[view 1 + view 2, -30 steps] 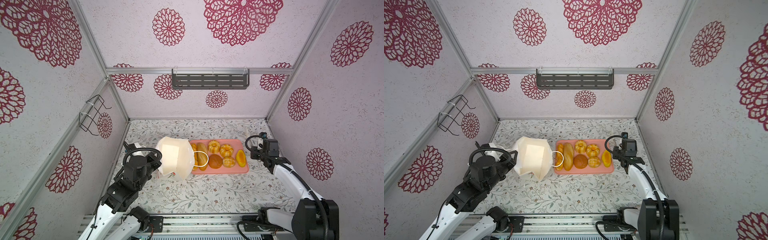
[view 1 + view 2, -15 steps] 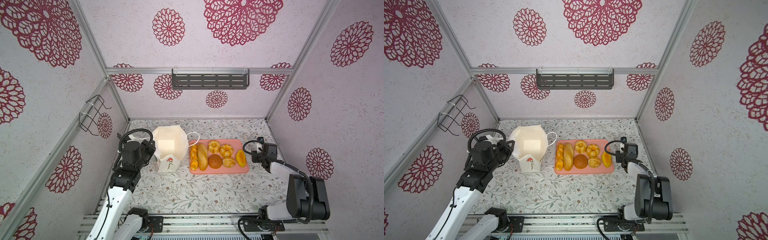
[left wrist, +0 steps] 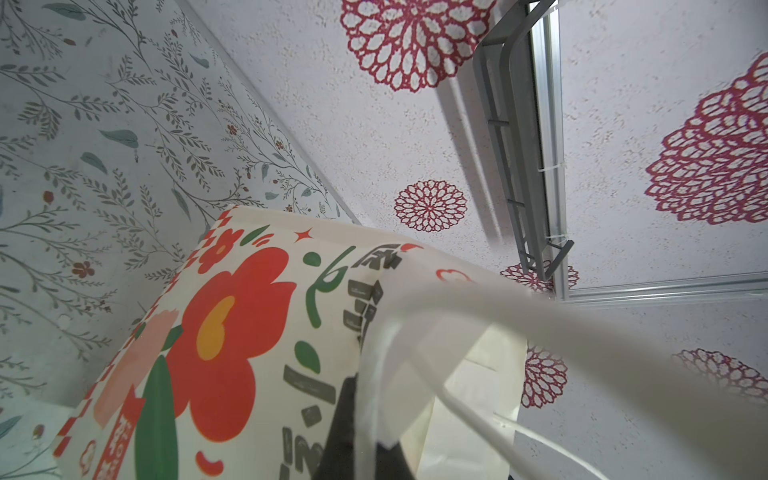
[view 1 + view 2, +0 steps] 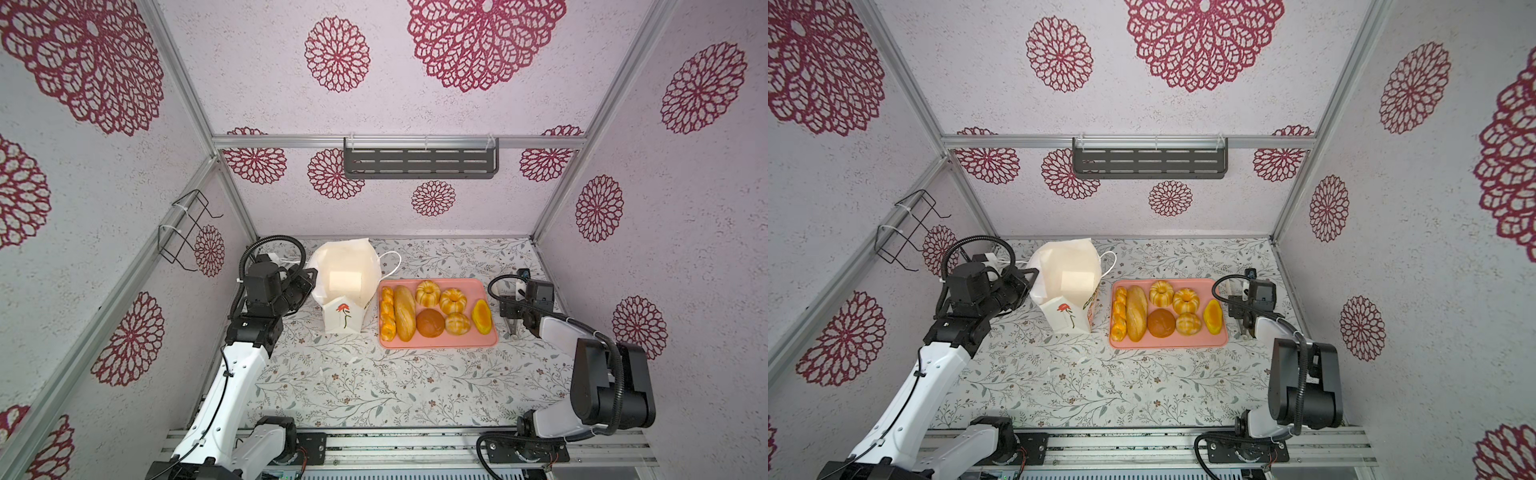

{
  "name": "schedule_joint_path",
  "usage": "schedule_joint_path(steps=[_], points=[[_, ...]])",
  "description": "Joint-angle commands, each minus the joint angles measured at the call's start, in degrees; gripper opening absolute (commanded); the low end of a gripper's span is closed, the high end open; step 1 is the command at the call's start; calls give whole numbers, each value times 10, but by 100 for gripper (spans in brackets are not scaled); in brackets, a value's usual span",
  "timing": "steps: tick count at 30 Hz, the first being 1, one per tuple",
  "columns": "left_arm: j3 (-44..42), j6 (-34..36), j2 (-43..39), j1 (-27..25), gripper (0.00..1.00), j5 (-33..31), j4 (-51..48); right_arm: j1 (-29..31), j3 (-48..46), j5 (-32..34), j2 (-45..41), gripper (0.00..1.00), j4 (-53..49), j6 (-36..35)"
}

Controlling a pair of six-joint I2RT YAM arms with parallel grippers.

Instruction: Take the fake bread out of the paper bag

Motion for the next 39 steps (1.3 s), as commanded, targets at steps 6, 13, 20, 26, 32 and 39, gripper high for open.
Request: schedule_joint_path(steps=[6,13,20,26,32,39], points=[[-29,25,55,27,10,67,77,-4,-30,-13,-111,86,16,28],[-36,65,28,35,83,31,52,-4,-10,-47,-126,87,-25,38],[-10,132,-5,40,97,-4,-37,-5,-12,-20,-133,96,-33,82],[15,186,-70,40,97,-44,-114,-7,-19,19,-137,99,-27,126],[-8,195,-209,39,97,-244,-172,-7,-91,20,-198,99,52,115],[-150,216,-413,40,97,-482,-167,-7,-227,15,-248,99,191,127]])
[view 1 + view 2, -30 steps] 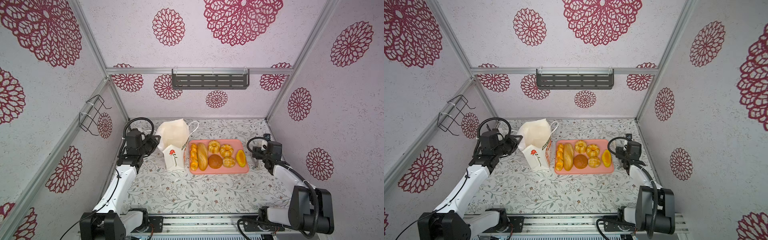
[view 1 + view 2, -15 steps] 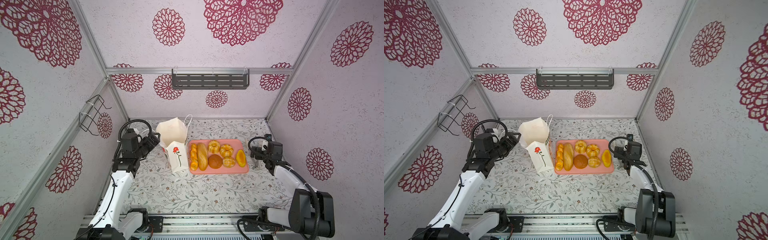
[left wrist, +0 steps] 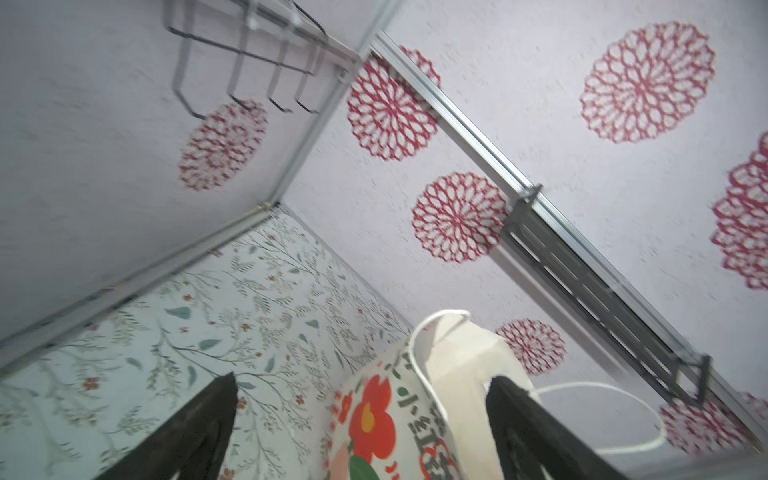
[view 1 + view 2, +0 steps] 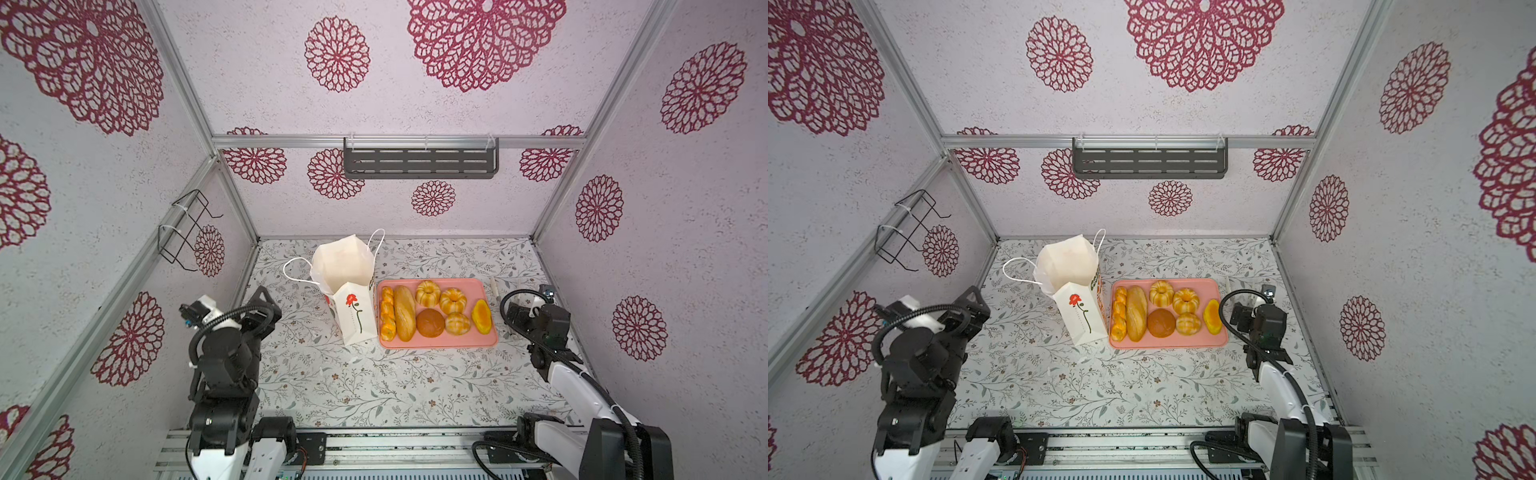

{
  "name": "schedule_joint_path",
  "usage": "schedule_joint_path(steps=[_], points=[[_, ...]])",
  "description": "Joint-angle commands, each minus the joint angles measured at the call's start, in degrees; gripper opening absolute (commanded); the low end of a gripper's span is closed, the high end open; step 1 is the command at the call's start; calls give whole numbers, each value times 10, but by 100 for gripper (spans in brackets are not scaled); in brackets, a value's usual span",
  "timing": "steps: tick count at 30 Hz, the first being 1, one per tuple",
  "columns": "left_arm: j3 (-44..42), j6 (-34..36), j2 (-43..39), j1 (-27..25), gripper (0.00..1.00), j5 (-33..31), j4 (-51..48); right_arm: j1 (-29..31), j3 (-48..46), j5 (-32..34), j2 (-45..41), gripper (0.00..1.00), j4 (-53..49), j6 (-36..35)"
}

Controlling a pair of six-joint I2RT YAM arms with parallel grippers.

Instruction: Take the fake bread out of the paper bag

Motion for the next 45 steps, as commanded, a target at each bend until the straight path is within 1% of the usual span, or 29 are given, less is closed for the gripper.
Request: schedule_joint_path(steps=[1,3,5,6,7,8,10,12,14,16,17,18,19,21,22,23,25,26,30,32,33,34,36,37,39,40,41,43,45], points=[[-84,42,-60,3,97,-138,-9,-2,-44,7,-3,99,109,23],[-151,110,-101,3,97,-107,43,-1,-81,8,10,99,183,32],[-212,180,-117,3,97,-52,107,-1,-119,5,37,99,276,36],[-235,205,-115,3,97,-30,135,-2,-123,0,48,99,296,40],[-262,220,-104,3,97,-27,173,0,-125,-7,56,99,314,32],[-279,215,-87,5,97,-38,213,1,-130,-20,64,99,344,29],[-290,245,-40,8,97,-25,296,4,-145,-31,86,99,415,31],[-302,266,50,11,97,-48,383,5,-148,-27,111,99,458,36],[-298,265,136,21,97,-52,426,5,-136,-30,133,99,467,40],[-315,249,208,31,97,-34,501,5,-124,-40,152,99,473,33],[-325,251,244,36,97,-20,558,4,-119,-46,160,99,474,25],[-323,249,278,37,97,-18,577,5,-119,-48,170,99,488,17],[-322,245,305,40,97,-22,595,4,-125,-47,189,99,516,15],[-323,230,367,56,97,-28,647,4,-153,-45,262,99,635,14],[-310,227,384,65,97,-19,637,4,-161,-49,305,99,706,22],[-286,220,398,75,97,4,603,-2,-179,-68,315,99,752,22],[-257,219,435,89,97,17,589,-2,-166,-46,290,99,689,24],[-246,220,451,94,97,26,592,-2,-159,-53,294,99,686,26],[-250,266,502,95,97,46,702,6,-129,-52,286,99,620,13],[-249,289,523,96,97,59,738,10,-120,-50,284,99,599,7],[-257,304,542,95,97,64,772,12,-118,-49,284,99,596,6],[-272,300,569,97,97,64,829,12,-117,-48,282,99,593,6],[-293,316,672,96,97,83,994,13,-118,-47,283,99,595,6],[-282,325,682,91,97,78,992,14,-118,-45,283,99,594,5],[-216,310,626,84,97,66,766,18,-121,-43,282,99,599,2],[-210,320,645,82,97,68,791,18,-119,-44,283,99,599,2],[-216,339,666,77,97,70,844,19,-115,-45,283,99,590,4],[-203,332,640,75,97,78,766,21,-101,-41,281,99,561,-2],[-204,340,655,68,97,55,799,24,-95,-48,281,99,550,-7]])
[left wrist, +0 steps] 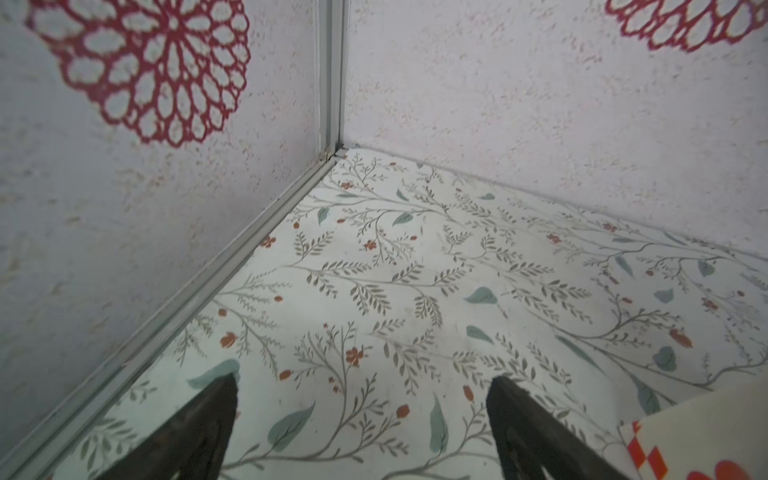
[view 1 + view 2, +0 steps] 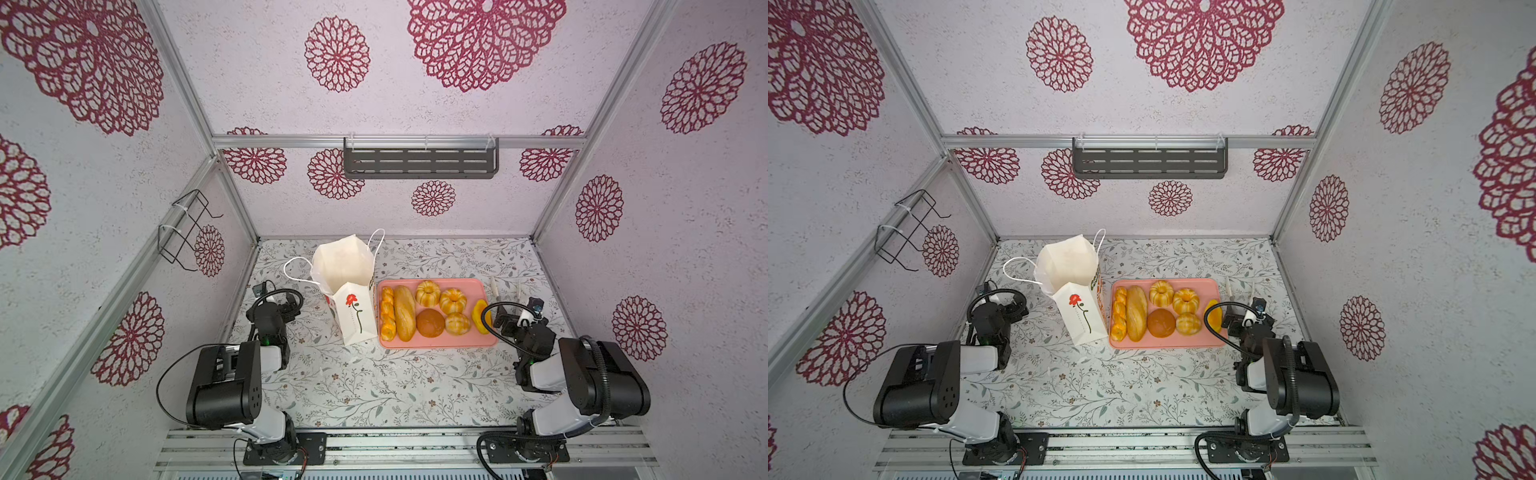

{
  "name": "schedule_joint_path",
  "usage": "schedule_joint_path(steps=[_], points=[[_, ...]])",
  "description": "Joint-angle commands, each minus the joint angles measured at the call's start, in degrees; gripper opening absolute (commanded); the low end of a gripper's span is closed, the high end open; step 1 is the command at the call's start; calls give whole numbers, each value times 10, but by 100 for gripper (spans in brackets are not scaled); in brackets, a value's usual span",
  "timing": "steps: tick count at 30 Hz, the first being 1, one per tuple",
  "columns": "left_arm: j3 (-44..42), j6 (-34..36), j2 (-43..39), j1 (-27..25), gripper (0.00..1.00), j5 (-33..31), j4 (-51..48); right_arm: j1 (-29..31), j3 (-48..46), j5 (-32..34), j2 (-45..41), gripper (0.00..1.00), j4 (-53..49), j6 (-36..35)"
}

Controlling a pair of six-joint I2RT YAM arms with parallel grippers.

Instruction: Take the fake bread out of the paper bag

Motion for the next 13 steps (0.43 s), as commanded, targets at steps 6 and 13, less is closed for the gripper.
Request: schedule_joint_path(steps=[6,13], points=[[8,34,-2,-24,97,-37,-3,6,10,-9,-15,99,6,-17],[10,32,-5,-23,97,-35,-12,51,40,52,-16,99,-49,-55]])
